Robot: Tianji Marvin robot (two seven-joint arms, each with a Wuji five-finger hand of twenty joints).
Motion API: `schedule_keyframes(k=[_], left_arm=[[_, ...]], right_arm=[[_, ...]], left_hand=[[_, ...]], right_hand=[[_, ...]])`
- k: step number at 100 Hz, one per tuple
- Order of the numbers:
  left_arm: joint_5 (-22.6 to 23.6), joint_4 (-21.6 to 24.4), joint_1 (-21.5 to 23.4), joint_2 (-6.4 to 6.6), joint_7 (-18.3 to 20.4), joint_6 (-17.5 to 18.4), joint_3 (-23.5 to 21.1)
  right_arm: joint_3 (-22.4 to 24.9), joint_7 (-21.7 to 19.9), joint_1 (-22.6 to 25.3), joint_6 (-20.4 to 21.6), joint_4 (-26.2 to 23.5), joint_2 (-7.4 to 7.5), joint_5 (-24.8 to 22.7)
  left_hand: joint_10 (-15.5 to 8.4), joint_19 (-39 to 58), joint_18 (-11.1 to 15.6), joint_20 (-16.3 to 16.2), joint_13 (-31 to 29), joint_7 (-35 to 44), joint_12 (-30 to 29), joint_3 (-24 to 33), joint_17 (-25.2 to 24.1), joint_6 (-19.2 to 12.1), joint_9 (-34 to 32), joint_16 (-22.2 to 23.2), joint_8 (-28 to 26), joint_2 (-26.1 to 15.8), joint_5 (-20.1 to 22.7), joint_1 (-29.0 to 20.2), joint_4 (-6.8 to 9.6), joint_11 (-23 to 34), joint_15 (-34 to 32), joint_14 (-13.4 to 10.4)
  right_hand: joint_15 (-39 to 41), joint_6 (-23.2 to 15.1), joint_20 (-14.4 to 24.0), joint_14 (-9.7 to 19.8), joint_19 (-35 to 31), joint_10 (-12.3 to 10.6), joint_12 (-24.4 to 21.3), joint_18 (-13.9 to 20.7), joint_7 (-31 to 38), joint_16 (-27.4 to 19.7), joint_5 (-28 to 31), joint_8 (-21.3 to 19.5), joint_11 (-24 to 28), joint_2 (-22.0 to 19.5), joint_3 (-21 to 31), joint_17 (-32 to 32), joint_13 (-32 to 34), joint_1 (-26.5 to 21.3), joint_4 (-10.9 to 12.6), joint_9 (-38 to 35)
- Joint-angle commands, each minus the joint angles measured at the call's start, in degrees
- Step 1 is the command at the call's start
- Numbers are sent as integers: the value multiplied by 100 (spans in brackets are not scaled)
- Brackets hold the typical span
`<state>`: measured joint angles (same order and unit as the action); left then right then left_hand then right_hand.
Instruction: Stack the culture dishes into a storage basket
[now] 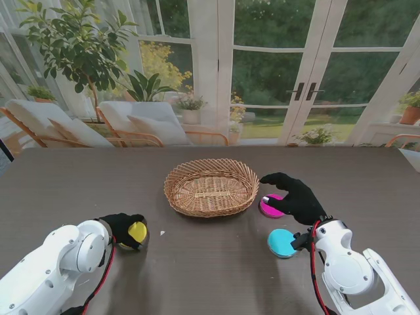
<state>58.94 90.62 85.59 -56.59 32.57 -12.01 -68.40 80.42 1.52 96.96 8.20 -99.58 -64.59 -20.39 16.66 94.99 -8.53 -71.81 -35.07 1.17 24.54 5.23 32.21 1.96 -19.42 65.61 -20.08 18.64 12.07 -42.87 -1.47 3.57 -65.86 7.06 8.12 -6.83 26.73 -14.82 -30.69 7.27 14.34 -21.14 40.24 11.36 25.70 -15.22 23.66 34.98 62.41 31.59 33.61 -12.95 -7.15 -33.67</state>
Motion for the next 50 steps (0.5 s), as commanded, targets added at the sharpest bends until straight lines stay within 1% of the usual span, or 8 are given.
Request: schedule_keyframes(k=[1,4,11,17,20,26,34,50], left_arm=[[12,-100,24,-26,75,-2,58],[16,-112,17,-28,53,-6,77],[24,-135,-1,-30,18,-17,121],[36,-143,-11,-31,6,-20,150],[51,-148,-11,-32,-13,-14,161],[74,-153,-15,-34,-31,-13,184],[90,-183,-22,-40,-101,-28,226],[39,-280,-98,-34,-119,-66,366]], right_arm=[[-18,-98,20,20,-7,5,-57],[-18,-106,19,24,-7,9,-75],[-20,-121,16,31,-5,17,-122],[-23,-128,16,30,-5,19,-132],[-24,-131,17,28,-7,19,-125],[-26,-135,19,24,-10,19,-117],[-27,-139,20,17,-12,20,-115],[-23,-148,25,7,-18,19,-91]], left_hand=[[-114,632,188,141,-340,34,208,584,263,19,-270,135,-26,281,43,-121,84,243,-460,-315],[-112,743,243,278,-414,46,313,746,357,20,-312,125,-32,324,80,-96,72,265,-580,-396],[-118,890,327,443,-534,71,474,981,515,21,-399,142,-47,381,139,-78,63,328,-805,-551],[-128,927,345,489,-601,84,521,1086,574,35,-461,146,-54,400,171,-137,70,355,-879,-619],[-142,984,369,579,-640,110,637,1331,611,47,-498,118,-79,449,192,-110,62,375,-960,-662],[-156,1030,395,616,-734,125,685,1447,704,54,-603,127,-89,463,231,-159,69,425,-1058,-738],[-161,1150,442,771,-875,206,896,1734,827,78,-755,114,-132,518,410,-148,49,520,-1300,-872],[-157,1189,442,850,-976,240,942,1853,908,112,-872,92,-155,537,481,-166,55,549,-1377,-920]], right_hand=[[27,-152,183,-43,155,97,-14,18,-10,56,2,32,-62,211,-156,-1518,97,-74,24,136],[30,-153,186,-32,156,101,-14,17,-8,59,-4,31,-61,240,-144,-1518,99,-77,16,136],[42,-152,197,-40,146,104,-14,11,1,67,-7,28,-60,305,-108,-1505,110,-97,0,143],[45,-144,205,-49,143,116,-14,10,4,71,-16,26,-60,322,-84,-1507,107,-94,-10,144],[45,-141,207,-52,143,117,-15,13,6,73,-16,26,-62,317,-76,-1511,104,-95,-14,150],[51,-141,215,-59,138,115,-15,18,7,77,-18,26,-60,315,-67,-1505,111,-92,-22,151],[56,-136,223,-55,137,111,-14,20,12,83,-14,25,-57,312,-63,-1509,115,-88,-29,150],[62,-133,238,-68,131,125,-15,11,14,91,-14,26,-59,328,-53,-1501,119,-97,-33,160]])
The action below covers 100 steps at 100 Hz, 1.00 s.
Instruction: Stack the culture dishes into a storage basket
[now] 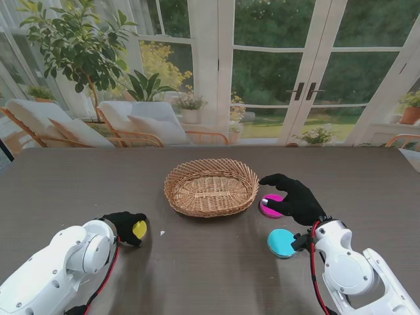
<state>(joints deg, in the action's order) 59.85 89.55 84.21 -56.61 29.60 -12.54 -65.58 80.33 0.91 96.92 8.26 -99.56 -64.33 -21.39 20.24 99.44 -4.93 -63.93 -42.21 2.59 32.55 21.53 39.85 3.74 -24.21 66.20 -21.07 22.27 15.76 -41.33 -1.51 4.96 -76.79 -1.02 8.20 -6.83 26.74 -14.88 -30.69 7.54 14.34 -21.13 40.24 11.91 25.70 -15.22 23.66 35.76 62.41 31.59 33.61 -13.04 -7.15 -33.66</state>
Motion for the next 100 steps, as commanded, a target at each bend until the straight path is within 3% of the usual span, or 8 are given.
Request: schedule_keyframes(k=[1,15,24,37,60,82,97,100], left_arm=[[-57,-179,35,-30,182,-13,93],[-167,-220,-16,-18,240,-81,199],[-265,-214,-42,-1,364,-138,240],[-254,-230,-35,-2,350,-206,291],[-296,-402,-136,-1,247,-268,489],[-454,-558,-234,-2,158,-402,678],[-614,-660,-257,-24,-33,-533,779],[-636,-676,-252,-31,-88,-555,787]], right_arm=[[-14,-88,29,0,-21,-7,11],[-10,-96,29,-5,-21,-7,28],[-6,-113,30,-9,-23,-3,25],[-3,-130,28,-9,-25,3,2],[-7,-150,31,1,-29,12,-38],[-13,-177,41,-11,-39,16,-21],[-19,-199,46,-8,-45,18,7],[-20,-201,47,-7,-46,18,11]], left_hand=[[-513,745,81,66,-263,101,140,220,144,-72,-394,31,-57,176,118,-306,56,406,-284,-113],[-381,706,40,129,-116,27,-51,-303,20,-24,-227,-30,-60,115,-39,9,-22,248,-123,-9],[-315,547,-53,-95,8,-31,-213,-1002,-128,-68,-105,26,-66,-63,-183,17,-2,180,60,79],[-293,566,-80,-136,-48,-48,-187,-1071,-128,-13,-148,45,-70,-33,-260,-8,7,222,25,61],[-394,869,31,242,-417,74,70,738,248,-198,-418,-87,-332,457,-237,-285,27,351,-229,-161],[-318,1010,73,385,-710,155,116,1021,500,-525,-649,-135,-456,445,-164,-512,36,440,-343,-268],[35,1261,77,684,-1033,236,207,1154,797,-561,-858,-229,-628,418,-23,-592,14,541,-574,-381],[74,1368,57,875,-1142,239,228,1200,876,-554,-952,-321,-667,415,-12,-599,-7,567,-659,-416]], right_hand=[[54,-134,238,-57,131,93,-16,11,14,35,-14,26,-60,247,-53,-1501,117,-86,-34,163],[57,-130,248,-74,126,94,-16,8,16,40,-14,26,-59,286,-38,-1494,121,-104,-39,166],[59,-141,256,-90,121,100,-17,-1,14,45,-25,27,-62,345,-17,-1488,123,-132,-45,177],[62,-130,267,-97,114,111,-17,-14,19,52,-32,25,-60,441,28,-1487,125,-167,-62,189],[94,-139,316,-134,36,129,-18,-38,28,81,-42,23,-61,543,94,-1434,164,-185,-93,206],[107,-142,351,-180,-29,139,-18,-56,39,100,-28,19,-59,604,138,-1397,182,-208,-111,218],[125,-146,388,-191,-110,147,-16,-74,45,117,-20,17,-54,641,161,-1351,211,-221,-121,217],[132,-143,394,-193,-124,152,-16,-71,46,121,-19,17,-54,641,166,-1347,221,-222,-122,220]])
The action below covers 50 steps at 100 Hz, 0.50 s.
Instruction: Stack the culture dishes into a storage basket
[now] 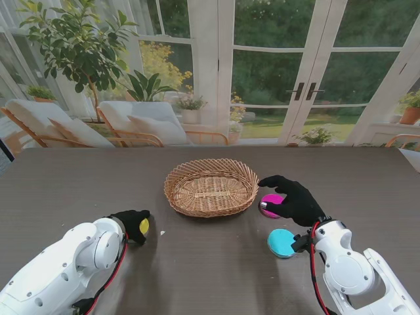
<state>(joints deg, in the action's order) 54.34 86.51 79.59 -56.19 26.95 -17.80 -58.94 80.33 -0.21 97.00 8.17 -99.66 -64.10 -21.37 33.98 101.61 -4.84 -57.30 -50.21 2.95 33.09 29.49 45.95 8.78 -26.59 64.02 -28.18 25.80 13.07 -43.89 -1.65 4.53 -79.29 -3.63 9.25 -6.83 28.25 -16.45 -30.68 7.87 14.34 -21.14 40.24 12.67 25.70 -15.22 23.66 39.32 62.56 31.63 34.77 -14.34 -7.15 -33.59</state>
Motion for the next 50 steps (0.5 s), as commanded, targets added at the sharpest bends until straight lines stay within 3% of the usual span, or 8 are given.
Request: schedule_keyframes(k=[1,24,50], left_arm=[[-90,-376,213,-76,158,-35,124],[-59,-385,282,-112,-84,-76,94],[70,-309,392,-125,-159,47,-100]], right_arm=[[-20,-89,40,1,-36,-4,10],[-22,-91,41,3,-37,-4,9],[-26,-92,46,19,-38,-2,5]], left_hand=[[-1292,1166,48,228,-372,213,178,414,288,-1055,-737,-110,38,63,281,-353,7,620,-423,-159],[-1541,1643,241,974,-1020,620,368,733,885,-1062,-1308,-324,-439,116,519,-523,-11,989,-727,-445],[-1747,1800,334,1225,-1274,987,466,857,1094,-1095,-1550,-349,-873,141,684,-596,-11,1193,-869,-639]], right_hand=[[28,-144,244,-36,-128,120,-16,-70,46,47,-20,17,-54,282,151,-1350,104,-89,-123,213],[60,-140,292,-72,-245,134,-16,-86,58,77,0,12,-51,327,181,-1311,138,-112,-132,211],[79,-130,322,-101,-357,157,-13,-83,70,96,15,6,-42,364,208,-1271,160,-122,-144,201]])
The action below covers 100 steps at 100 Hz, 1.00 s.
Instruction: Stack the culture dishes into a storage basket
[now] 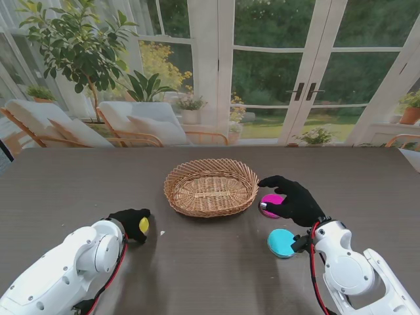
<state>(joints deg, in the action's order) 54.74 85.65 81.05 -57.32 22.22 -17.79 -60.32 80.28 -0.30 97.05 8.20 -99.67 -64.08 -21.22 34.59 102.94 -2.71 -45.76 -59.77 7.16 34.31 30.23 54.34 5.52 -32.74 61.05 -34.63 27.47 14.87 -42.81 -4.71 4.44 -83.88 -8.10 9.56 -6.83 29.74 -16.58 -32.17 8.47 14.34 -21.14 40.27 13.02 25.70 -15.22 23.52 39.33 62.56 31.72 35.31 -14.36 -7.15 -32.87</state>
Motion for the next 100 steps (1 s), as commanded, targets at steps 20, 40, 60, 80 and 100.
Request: schedule_keyframes(k=[20,40,60,80,100], left_arm=[[146,4,377,-7,459,191,-244],[270,228,499,-6,561,459,-564],[432,539,585,2,775,732,-875],[531,940,684,7,1032,905,-1114],[498,1310,833,2,1141,983,-1238]], right_arm=[[-22,-74,40,34,-34,-5,-29],[-22,-70,39,42,-34,-3,-49],[-23,-80,40,40,-35,0,-61],[-22,-90,36,22,-38,1,-58],[-19,-86,28,11,-35,-1,-55]], left_hand=[[-1870,1703,167,134,-421,663,410,839,358,-760,-1048,-57,-285,-23,625,-770,304,1298,-475,-283],[-1821,1703,153,148,-438,763,453,774,406,-724,-1062,-73,-338,-53,669,-704,273,1331,-494,-287],[-1809,1703,161,150,-434,809,492,740,400,-697,-1076,-84,-338,-76,763,-700,274,1355,-494,-304],[-1815,1703,171,160,-439,810,528,711,409,-671,-1091,-91,-309,-109,816,-691,274,1380,-493,-310],[-1839,1703,186,175,-405,800,554,664,381,-661,-1108,-92,-282,-148,820,-689,276,1388,-475,-302]], right_hand=[[52,-120,174,-102,-255,106,-15,-85,77,66,30,1,-31,408,236,-1271,110,-142,-150,131],[59,-111,177,-112,-331,117,-15,-90,88,71,34,-5,-32,489,281,-1255,124,-165,-165,137],[60,-98,171,-121,-385,122,-15,-87,94,73,36,-9,-32,523,309,-1251,122,-175,-177,139],[64,-100,154,-126,-411,127,-15,-82,95,75,36,-10,-31,522,315,-1256,127,-174,-182,142],[65,-99,139,-132,-442,126,-16,-82,96,76,38,-11,-31,511,315,-1254,125,-169,-183,142]])
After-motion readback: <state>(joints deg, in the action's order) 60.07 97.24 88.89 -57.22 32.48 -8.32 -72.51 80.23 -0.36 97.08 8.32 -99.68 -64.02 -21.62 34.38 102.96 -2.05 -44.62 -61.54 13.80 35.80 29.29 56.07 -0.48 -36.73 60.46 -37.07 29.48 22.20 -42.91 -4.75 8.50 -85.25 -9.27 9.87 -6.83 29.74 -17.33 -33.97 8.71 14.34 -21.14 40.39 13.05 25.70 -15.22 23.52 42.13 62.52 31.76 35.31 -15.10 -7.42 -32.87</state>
